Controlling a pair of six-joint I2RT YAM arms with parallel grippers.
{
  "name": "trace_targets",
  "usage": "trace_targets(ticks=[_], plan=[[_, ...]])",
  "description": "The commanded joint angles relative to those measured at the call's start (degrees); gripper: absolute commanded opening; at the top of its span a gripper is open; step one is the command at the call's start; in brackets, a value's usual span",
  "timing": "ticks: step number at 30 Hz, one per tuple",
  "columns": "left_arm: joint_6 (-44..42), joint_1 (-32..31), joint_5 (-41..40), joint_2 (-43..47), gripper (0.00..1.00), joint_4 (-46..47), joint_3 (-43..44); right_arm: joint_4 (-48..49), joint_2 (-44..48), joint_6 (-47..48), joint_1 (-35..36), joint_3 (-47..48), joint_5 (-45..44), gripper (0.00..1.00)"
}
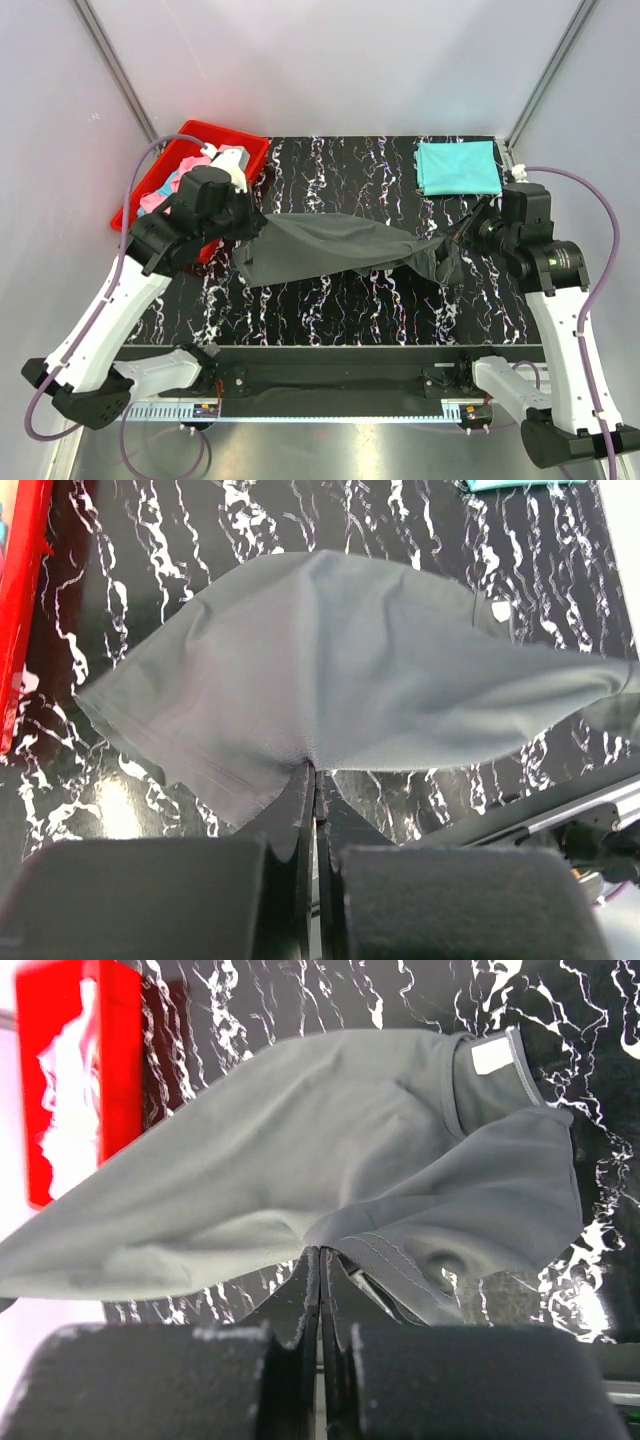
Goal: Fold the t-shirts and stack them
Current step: Flatten the tshirt out
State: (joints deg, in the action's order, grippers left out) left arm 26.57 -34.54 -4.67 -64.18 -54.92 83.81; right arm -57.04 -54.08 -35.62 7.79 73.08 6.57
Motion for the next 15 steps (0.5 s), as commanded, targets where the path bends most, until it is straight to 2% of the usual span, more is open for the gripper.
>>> trace_targets(ticks=[1,4,8,11,12,13,15], plan=[[-2.1,1.0,1.5,-3.1,0.00,-1.8,-3.2,-2.1,-3.4,4.5,-0.1,-0.6,1.8,0.00],[-3.1,3.3,4.3,-6.7,0.00,1.6,-9.9,3.4,-6.7,6.1,-0.1,-5.0,6.2,0.00],[-2.8,6.2,5.4,-7.8,0.00,6.2,-19.1,6.2,-17.0,10.5,0.0,-6.9,9.7,0.00],[-3.1,7.9,6.2,-8.3,0.00,8.7,-23.0,5.7,-21.7,12.3,2.0,-7.2,9.5,0.06],[-3.2,8.0,5.7,-8.7,0.00,8.9,-23.7,5.4,-22.2,12.1,2.8,-7.4,9.1,0.13],[-3.3,8.2,5.5,-8.9,0.00,9.5,-24.3,5.4,-22.7,10.9,3.0,-7.8,8.2,0.28],[-3.5,8.4,5.4,-9.6,0.00,10.1,-25.9,4.7,-23.0,9.2,2.9,-8.6,7.3,0.44]])
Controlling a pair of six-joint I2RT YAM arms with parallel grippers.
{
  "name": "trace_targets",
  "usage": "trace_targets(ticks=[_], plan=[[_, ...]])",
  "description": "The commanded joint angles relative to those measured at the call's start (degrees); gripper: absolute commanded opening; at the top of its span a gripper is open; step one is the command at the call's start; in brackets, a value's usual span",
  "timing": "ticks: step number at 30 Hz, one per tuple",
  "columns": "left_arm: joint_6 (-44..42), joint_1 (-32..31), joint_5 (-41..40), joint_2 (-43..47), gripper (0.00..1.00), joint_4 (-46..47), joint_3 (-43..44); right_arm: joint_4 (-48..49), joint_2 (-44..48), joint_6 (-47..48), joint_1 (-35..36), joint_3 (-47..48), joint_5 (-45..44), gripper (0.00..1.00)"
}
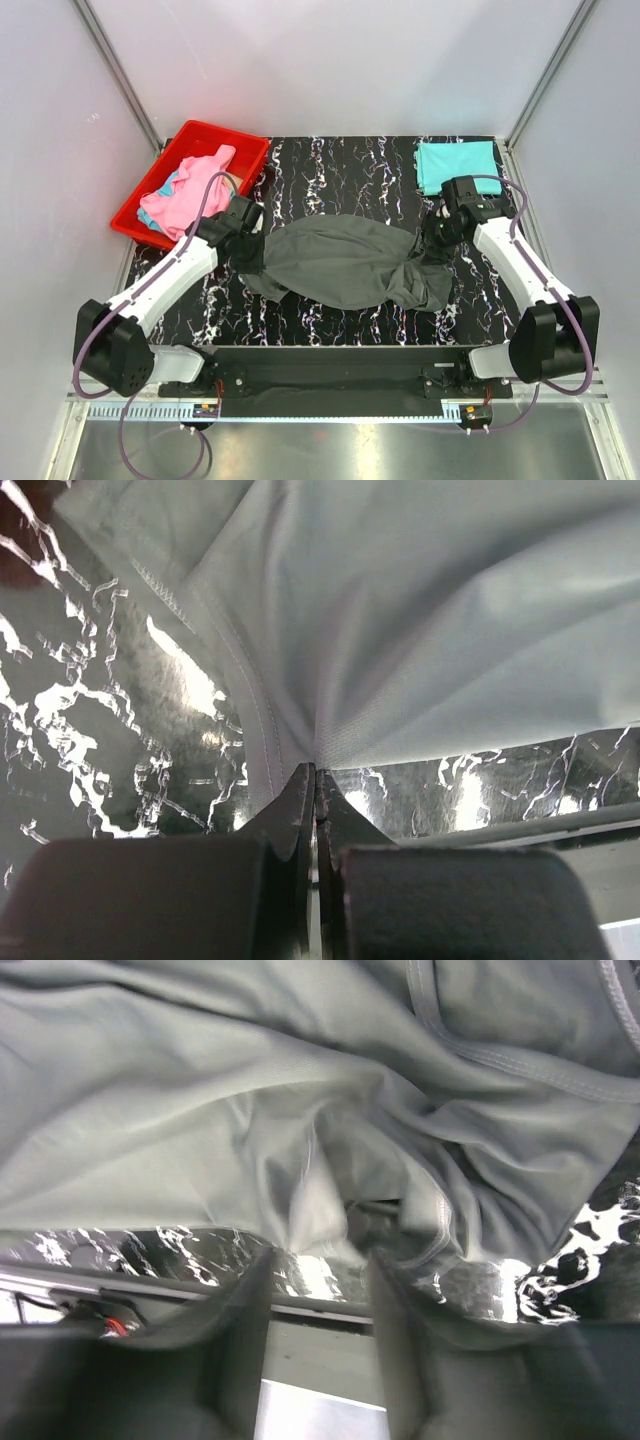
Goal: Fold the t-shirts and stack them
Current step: Flatten the tshirt out
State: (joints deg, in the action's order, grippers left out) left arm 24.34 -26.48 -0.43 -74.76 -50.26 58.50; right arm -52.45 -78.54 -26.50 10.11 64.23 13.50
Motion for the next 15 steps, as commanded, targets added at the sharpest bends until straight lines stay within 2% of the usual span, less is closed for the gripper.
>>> trace_targets(ticks=[1,4,5,6,7,10,15], plan=[[-1.3,0.5,1.3,0.9,0.00,6.2,-1.0,-0.3,2.0,-2.0,0.7,0.0,-0.9,0.53],[-1.6,0.7,1.6,0.4,0.00,7.3,-2.5,-2.0,5.5,-11.0,0.7,-1.6,-6.8,0.57],[-1.7,0.8,1.3,0.5,0.00,7.6,-3.0,-3.6,6.6,-18.0,0.7,-3.1,-8.5,0.58],[-1.8,0.8,1.3,0.3,0.00,7.6,-3.0,-4.1,8.0,-18.1,0.7,-4.1,-9.4,0.58],[-2.0,0.7,1.5,0.4,0.00,8.0,-3.4,-3.9,10.7,-24.8,0.8,-5.4,-9.6,0.59],[-2.0,0.9,2.6,0.8,0.00,8.9,-4.4,-2.5,13.8,-36.9,0.7,-12.3,-10.2,0.59],[-2.5,0.9,3.5,1.9,0.00,9.8,-5.7,-4.3,12.7,-46.0,0.5,-14.7,-13.3,0.57]])
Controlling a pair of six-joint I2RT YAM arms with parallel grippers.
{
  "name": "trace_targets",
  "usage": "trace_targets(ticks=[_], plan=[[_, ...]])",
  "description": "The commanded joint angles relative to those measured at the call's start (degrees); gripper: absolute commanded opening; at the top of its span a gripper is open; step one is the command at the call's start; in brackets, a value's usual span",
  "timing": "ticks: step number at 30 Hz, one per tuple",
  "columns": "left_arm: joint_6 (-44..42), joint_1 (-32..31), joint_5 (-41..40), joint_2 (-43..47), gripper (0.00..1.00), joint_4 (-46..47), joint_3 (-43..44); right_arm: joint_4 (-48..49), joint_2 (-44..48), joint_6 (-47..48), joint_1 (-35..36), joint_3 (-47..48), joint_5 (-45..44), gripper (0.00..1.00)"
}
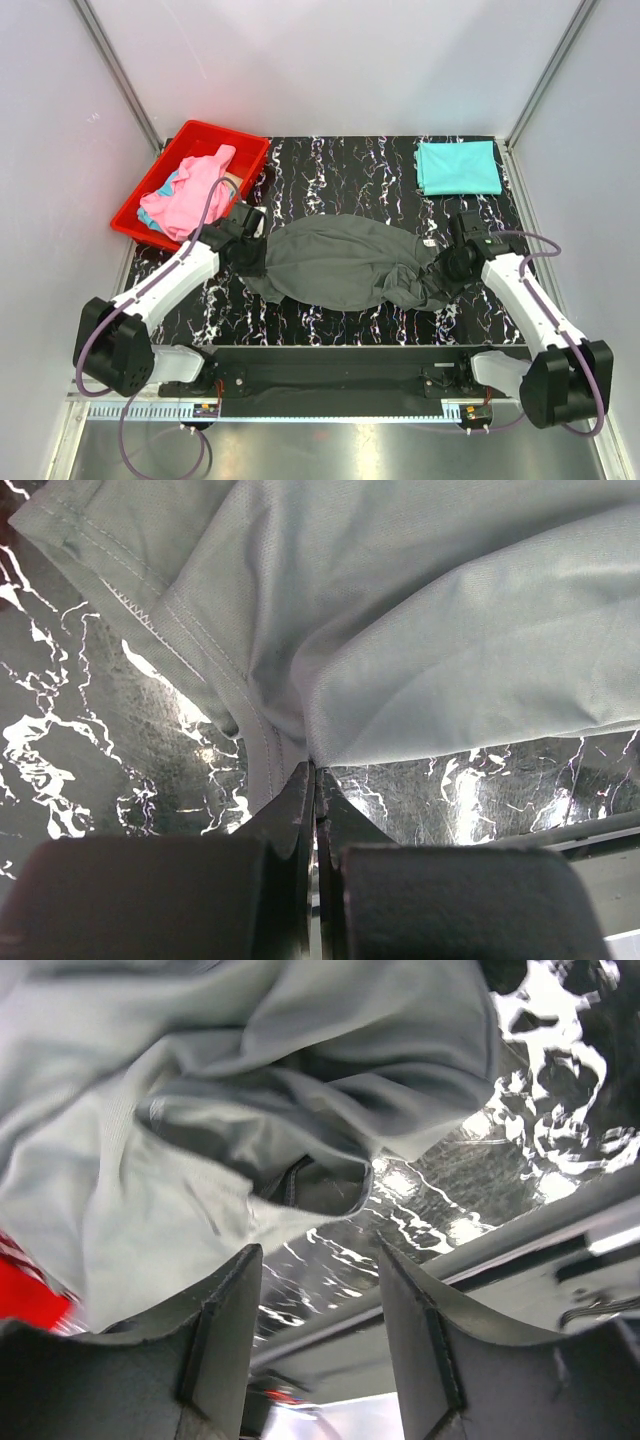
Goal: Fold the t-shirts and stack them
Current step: Flatten the tshirt out
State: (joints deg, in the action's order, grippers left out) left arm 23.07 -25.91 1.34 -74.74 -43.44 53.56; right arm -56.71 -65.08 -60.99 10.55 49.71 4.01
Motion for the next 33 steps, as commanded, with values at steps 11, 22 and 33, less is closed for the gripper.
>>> trace_targets(ticks=[11,22,33], plan=[[-1.5,0.2,2.7,3.7,0.00,3.1,-2.2,8.6,-9.2,-14.7,0.0,-4.0,-5.6,0.51],[-1.4,0.3,2.4,2.5,0.00,3.5,-3.1,10.4,-12.1,-9.4,-1.7,1.3,-9.7,0.51],[-1.2,0.3,0.9,2.1,0.00,3.4,-3.0,2.4,-11.9,-14.2,-2.4,4.0,-8.4,0.53]])
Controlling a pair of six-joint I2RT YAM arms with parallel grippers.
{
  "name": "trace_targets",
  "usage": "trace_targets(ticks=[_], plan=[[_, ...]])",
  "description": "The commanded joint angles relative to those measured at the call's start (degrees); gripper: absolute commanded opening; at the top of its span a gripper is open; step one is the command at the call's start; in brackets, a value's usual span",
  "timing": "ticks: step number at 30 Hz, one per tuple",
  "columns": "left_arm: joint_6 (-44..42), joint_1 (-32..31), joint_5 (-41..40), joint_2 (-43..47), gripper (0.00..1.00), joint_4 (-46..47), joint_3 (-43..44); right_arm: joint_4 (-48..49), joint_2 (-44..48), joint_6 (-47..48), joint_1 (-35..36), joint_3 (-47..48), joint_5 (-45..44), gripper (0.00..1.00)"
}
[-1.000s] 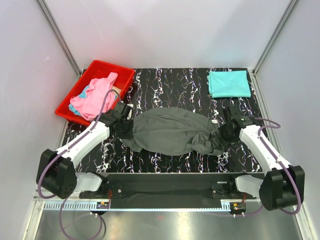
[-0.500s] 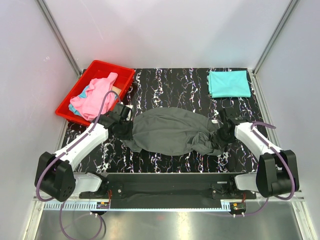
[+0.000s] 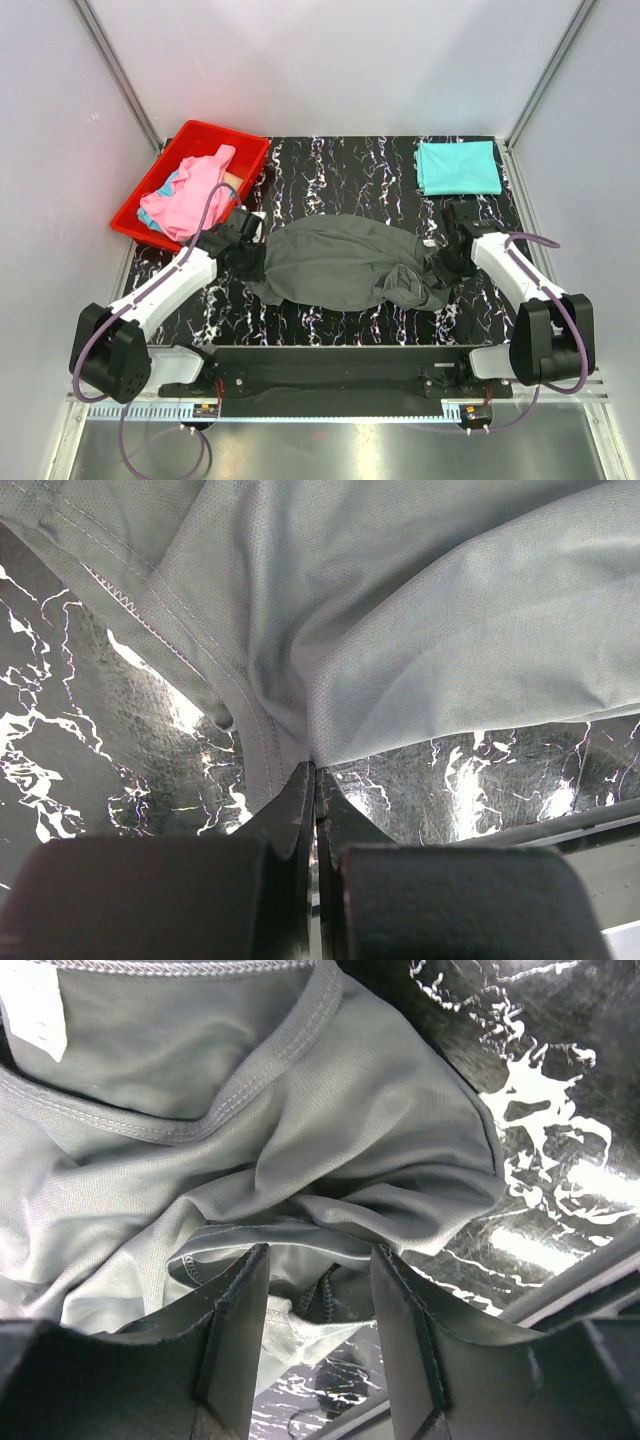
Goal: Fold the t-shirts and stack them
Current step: Flatten the tshirt out
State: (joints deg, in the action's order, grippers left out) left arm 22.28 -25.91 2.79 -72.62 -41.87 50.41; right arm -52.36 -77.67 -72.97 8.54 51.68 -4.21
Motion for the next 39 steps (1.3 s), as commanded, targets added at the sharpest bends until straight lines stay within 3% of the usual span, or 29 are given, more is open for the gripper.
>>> trace_targets(ticks=[1,9,22,26,29,31,37,39], plan=[[-0.5,0.3,-0.4,-0.2,0.00,1.9,0.0,-1.9,0.1,-2.1,-0.3,2.5,-0.4,0.53],[-0.6,0.3,-0.2,-0.3,0.00,2.1,-0.1,3.8,-5.8,5.6,-0.3,3.3,1.7,0.50],[-0.6,0.3,-0.2,-1.1,0.00,2.3,-0.1,8.9,-6.9,3.4,-0.2,-0.8,7.9,0.50],[-0.5,0.3,-0.1,-1.5,0.00,2.5,0.0,9.7,-6.9,3.4,-0.1,-1.9,8.3,0.47],[-0.6,0.3,0.1,-1.6,0.00,2.5,0.2,10.4,-6.4,3.9,-0.1,-2.1,8.2,0.25],[-0.5,0.3,0.1,-1.6,0.00,2.4,0.3,10.8,-6.4,4.4,-0.1,-2.1,8.1,0.00],[-0.3,0.3,0.2,-0.8,0.00,1.5,1.0,8.1,-3.7,9.0,-0.1,1.0,3.6,0.00],[-0.8,0.2,-1.8,-0.1,0.00,-0.1,3.0,2.7,-0.2,10.6,-0.3,4.5,-2.7,0.00]])
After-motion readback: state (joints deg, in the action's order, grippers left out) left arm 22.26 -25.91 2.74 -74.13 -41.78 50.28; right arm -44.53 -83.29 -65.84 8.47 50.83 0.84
